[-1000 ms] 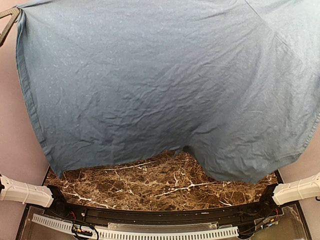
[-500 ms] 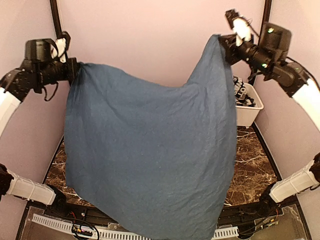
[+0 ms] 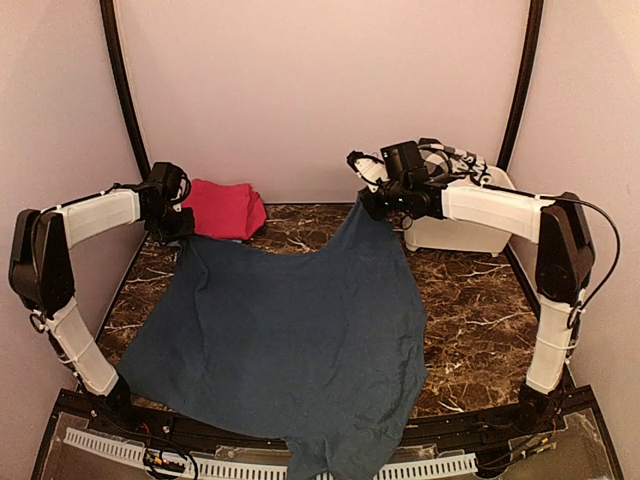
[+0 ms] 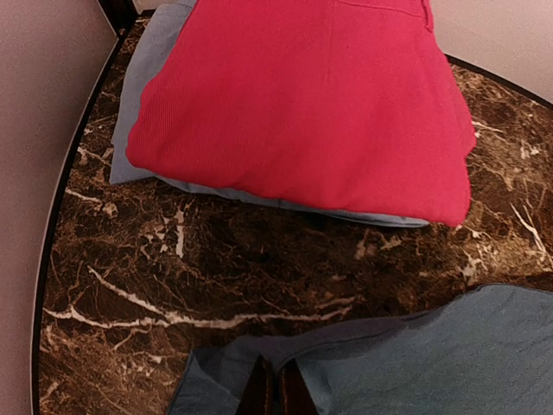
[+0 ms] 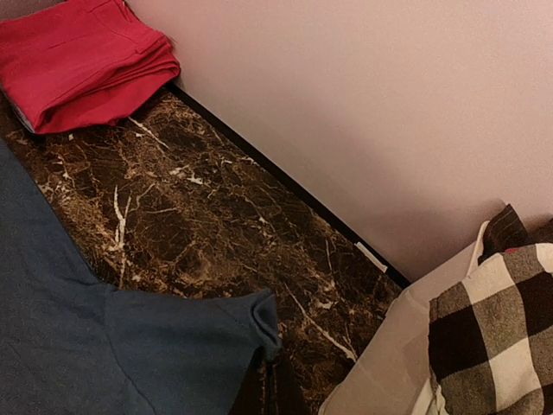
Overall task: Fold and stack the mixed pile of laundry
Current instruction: Flatten out the crumpled T-shirt at the center of the board.
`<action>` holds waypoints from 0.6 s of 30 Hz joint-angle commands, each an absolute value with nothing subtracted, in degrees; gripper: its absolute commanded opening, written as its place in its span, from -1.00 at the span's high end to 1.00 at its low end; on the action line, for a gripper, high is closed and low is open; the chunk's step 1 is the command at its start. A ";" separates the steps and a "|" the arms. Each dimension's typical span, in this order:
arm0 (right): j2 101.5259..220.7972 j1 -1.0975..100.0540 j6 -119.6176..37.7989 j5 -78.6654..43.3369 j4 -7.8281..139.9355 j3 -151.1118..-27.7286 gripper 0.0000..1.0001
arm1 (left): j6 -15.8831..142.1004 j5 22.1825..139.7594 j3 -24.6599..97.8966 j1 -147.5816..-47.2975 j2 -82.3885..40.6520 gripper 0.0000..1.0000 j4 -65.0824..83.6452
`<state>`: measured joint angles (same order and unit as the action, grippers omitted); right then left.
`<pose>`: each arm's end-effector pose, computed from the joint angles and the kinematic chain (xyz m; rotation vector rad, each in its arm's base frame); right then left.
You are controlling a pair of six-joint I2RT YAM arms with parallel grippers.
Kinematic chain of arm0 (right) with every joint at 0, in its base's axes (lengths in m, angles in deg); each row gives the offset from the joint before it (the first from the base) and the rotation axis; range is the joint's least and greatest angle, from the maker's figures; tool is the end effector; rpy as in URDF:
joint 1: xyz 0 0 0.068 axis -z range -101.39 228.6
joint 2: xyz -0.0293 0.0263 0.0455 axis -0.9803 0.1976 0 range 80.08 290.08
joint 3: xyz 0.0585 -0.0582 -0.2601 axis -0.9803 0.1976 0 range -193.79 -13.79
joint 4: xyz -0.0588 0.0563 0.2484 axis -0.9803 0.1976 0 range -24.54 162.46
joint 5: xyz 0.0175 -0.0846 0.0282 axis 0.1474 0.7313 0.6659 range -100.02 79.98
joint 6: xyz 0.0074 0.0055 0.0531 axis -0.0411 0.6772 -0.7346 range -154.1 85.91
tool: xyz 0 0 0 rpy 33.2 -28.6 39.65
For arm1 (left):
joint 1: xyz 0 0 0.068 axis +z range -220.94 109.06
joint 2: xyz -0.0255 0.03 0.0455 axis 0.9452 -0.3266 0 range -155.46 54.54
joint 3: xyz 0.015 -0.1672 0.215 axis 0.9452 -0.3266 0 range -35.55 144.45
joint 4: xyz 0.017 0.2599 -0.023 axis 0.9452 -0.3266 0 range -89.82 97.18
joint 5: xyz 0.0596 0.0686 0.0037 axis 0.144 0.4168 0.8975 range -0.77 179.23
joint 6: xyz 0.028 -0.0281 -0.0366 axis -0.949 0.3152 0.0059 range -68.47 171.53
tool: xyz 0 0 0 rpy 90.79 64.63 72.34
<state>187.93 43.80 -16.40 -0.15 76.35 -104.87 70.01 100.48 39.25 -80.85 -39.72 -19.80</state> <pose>0.3725 0.2515 0.3010 -0.8078 1.8795 0.0094 0.3615 -0.0561 0.2727 -0.2688 2.3460 -0.0060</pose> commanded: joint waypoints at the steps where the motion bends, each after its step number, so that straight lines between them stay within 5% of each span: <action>1: 192.01 42.56 -16.82 2.80 70.73 -112.96 1.00 | 72.19 104.59 45.85 -78.59 -46.32 1.00 -18.85; 3: 195.14 41.64 -16.34 5.18 73.98 -117.66 0.78 | 72.81 104.24 48.44 -77.42 -48.92 0.89 -19.87; 4: 196.55 41.30 -16.26 6.72 75.99 -120.22 0.30 | 73.11 104.64 49.34 -77.21 -50.16 0.75 -21.71; 6: 197.80 40.70 -16.41 11.72 78.26 -123.52 -0.24 | 73.56 106.37 50.53 -76.88 -50.23 0.03 -22.61; 12: 193.80 41.42 -20.19 15.72 86.72 -125.15 -0.72 | 74.04 108.54 47.40 -75.75 -44.79 -0.56 -21.98; 18: 182.85 41.87 -30.55 1.37 97.21 -115.02 -0.68 | 72.92 99.16 41.98 -76.27 -37.30 -0.58 -21.34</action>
<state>192.61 41.52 -21.71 11.04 89.47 -121.77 73.37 105.40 46.31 -75.93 -45.12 -20.81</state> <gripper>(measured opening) 0.850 0.796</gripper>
